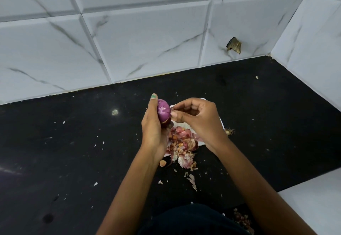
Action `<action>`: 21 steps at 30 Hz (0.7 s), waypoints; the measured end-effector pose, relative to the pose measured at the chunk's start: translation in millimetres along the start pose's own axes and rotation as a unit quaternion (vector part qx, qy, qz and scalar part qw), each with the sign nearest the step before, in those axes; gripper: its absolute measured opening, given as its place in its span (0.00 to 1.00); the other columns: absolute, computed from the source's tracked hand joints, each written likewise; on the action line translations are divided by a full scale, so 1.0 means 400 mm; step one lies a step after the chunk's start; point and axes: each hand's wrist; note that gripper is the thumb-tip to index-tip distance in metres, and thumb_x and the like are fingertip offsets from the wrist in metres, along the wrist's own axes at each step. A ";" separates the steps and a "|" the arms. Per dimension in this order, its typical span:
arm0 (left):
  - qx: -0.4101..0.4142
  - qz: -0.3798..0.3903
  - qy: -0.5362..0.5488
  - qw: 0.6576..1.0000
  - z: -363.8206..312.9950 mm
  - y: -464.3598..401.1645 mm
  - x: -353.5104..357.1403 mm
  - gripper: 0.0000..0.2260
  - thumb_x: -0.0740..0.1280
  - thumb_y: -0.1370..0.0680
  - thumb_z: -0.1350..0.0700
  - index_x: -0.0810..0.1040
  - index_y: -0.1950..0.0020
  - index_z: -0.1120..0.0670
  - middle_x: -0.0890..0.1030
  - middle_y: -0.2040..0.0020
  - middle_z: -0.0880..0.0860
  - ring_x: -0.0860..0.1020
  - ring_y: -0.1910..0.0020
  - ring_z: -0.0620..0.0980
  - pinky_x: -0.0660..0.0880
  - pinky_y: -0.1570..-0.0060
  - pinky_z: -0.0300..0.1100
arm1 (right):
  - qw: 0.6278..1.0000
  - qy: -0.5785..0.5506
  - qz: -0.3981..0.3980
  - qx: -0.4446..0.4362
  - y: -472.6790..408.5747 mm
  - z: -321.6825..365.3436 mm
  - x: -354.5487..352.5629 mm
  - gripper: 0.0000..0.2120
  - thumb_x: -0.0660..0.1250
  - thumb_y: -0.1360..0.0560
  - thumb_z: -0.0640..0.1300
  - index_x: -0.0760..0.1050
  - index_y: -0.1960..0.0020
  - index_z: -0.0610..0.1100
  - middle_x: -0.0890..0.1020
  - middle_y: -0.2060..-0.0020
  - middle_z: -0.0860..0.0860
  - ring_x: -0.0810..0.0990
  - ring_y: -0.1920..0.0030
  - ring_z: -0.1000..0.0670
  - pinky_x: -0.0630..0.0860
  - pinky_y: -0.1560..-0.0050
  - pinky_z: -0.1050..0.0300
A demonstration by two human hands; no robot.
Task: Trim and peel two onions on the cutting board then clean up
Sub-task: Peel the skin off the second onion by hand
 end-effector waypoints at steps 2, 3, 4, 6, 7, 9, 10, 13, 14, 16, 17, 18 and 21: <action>-0.046 0.026 0.041 0.998 -0.010 0.001 -0.007 0.18 0.65 0.23 0.40 0.76 0.48 0.55 0.76 0.63 0.52 0.74 0.70 0.44 0.75 0.70 0.35 | 1.000 -0.008 -0.014 -0.004 -0.002 0.001 0.000 0.05 0.73 0.30 0.33 0.81 0.56 0.41 0.84 0.64 0.48 0.84 0.62 0.53 0.80 0.60 0.63; -0.065 0.042 0.061 0.995 -0.014 0.001 -0.011 0.19 0.65 0.24 0.40 0.76 0.49 0.56 0.76 0.63 0.52 0.74 0.70 0.44 0.74 0.73 0.35 | 1.000 -0.005 -0.030 -0.007 -0.004 -0.003 -0.001 0.05 0.73 0.30 0.33 0.80 0.57 0.41 0.84 0.64 0.48 0.84 0.63 0.52 0.80 0.61 0.62; -0.083 0.059 0.076 0.992 -0.018 0.001 -0.013 0.19 0.64 0.23 0.39 0.77 0.50 0.56 0.76 0.64 0.52 0.74 0.70 0.44 0.74 0.75 0.34 | 0.999 0.001 -0.050 -0.008 -0.009 -0.009 -0.004 0.05 0.72 0.29 0.33 0.80 0.56 0.41 0.84 0.64 0.47 0.84 0.63 0.51 0.80 0.61 0.61; -0.110 0.086 0.095 0.986 -0.020 0.000 -0.017 0.20 0.63 0.23 0.39 0.78 0.50 0.56 0.78 0.64 0.52 0.76 0.69 0.45 0.73 0.77 0.33 | 0.995 0.038 -0.092 -0.010 -0.020 -0.026 -0.017 0.04 0.71 0.28 0.34 0.79 0.55 0.41 0.83 0.63 0.47 0.84 0.65 0.52 0.80 0.63 0.62; -0.118 0.096 0.102 0.983 -0.020 0.000 -0.018 0.21 0.63 0.23 0.38 0.78 0.50 0.56 0.78 0.64 0.52 0.77 0.69 0.45 0.73 0.77 0.33 | 0.992 0.065 -0.107 -0.011 -0.024 -0.035 -0.025 0.05 0.71 0.27 0.34 0.79 0.55 0.41 0.83 0.63 0.48 0.83 0.65 0.53 0.79 0.65 0.63; -0.128 0.107 0.117 0.979 -0.019 -0.003 -0.020 0.20 0.62 0.22 0.38 0.78 0.50 0.56 0.80 0.63 0.53 0.78 0.67 0.46 0.74 0.76 0.33 | 0.986 0.114 -0.121 -0.003 -0.032 -0.053 -0.039 0.05 0.70 0.27 0.34 0.79 0.55 0.43 0.82 0.63 0.49 0.83 0.65 0.54 0.79 0.66 0.64; -0.130 0.110 0.122 0.978 -0.018 -0.005 -0.021 0.20 0.61 0.22 0.39 0.78 0.50 0.55 0.81 0.62 0.53 0.79 0.66 0.46 0.75 0.76 0.34 | 0.983 0.140 -0.120 0.005 -0.034 -0.063 -0.045 0.04 0.70 0.26 0.35 0.79 0.55 0.43 0.81 0.63 0.50 0.83 0.65 0.54 0.79 0.66 0.64; -0.123 0.115 0.117 0.979 -0.014 -0.014 -0.021 0.19 0.58 0.20 0.42 0.79 0.48 0.55 0.83 0.54 0.54 0.80 0.59 0.49 0.75 0.73 0.34 | 0.966 0.240 -0.094 0.021 -0.041 -0.084 -0.056 0.03 0.68 0.24 0.39 0.80 0.53 0.41 0.80 0.63 0.52 0.82 0.63 0.54 0.80 0.63 0.59; -0.121 0.114 0.114 0.979 -0.013 -0.017 -0.021 0.18 0.57 0.19 0.43 0.79 0.48 0.56 0.83 0.53 0.54 0.80 0.58 0.49 0.75 0.73 0.34 | 0.956 0.284 -0.076 0.018 -0.042 -0.088 -0.059 0.06 0.66 0.23 0.41 0.80 0.53 0.40 0.81 0.63 0.51 0.81 0.63 0.53 0.79 0.61 0.58; -0.116 0.107 0.108 0.982 -0.010 -0.021 -0.020 0.18 0.56 0.18 0.46 0.80 0.47 0.56 0.84 0.51 0.55 0.81 0.58 0.49 0.74 0.73 0.34 | 0.942 0.332 -0.042 0.009 -0.040 -0.083 -0.056 0.13 0.63 0.21 0.46 0.80 0.55 0.37 0.81 0.63 0.46 0.78 0.62 0.52 0.73 0.60 0.59; -0.114 0.103 0.103 0.983 -0.009 -0.021 -0.019 0.17 0.55 0.18 0.47 0.80 0.47 0.55 0.84 0.51 0.54 0.81 0.58 0.49 0.74 0.72 0.34 | 0.944 0.328 -0.036 0.001 -0.038 -0.074 -0.053 0.14 0.62 0.20 0.47 0.79 0.56 0.37 0.80 0.62 0.47 0.77 0.62 0.54 0.70 0.61 0.64; -0.110 0.098 0.096 0.984 -0.008 -0.022 -0.019 0.17 0.55 0.18 0.48 0.80 0.47 0.55 0.84 0.51 0.54 0.80 0.58 0.48 0.75 0.71 0.35 | 0.951 0.306 -0.036 -0.010 -0.034 -0.060 -0.048 0.13 0.62 0.21 0.47 0.79 0.56 0.40 0.79 0.60 0.49 0.76 0.60 0.56 0.69 0.62 0.69; -0.095 0.085 0.080 0.989 -0.006 -0.021 -0.018 0.17 0.55 0.19 0.49 0.81 0.50 0.54 0.83 0.55 0.53 0.78 0.61 0.46 0.74 0.67 0.37 | 0.986 0.163 -0.009 -0.029 -0.019 -0.013 -0.033 0.05 0.67 0.24 0.49 0.79 0.53 0.48 0.80 0.56 0.53 0.79 0.58 0.57 0.74 0.60 0.69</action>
Point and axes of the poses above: each hand's wrist, its own y-axis away from the middle knuckle, its own x-axis out of the palm, z = x × y
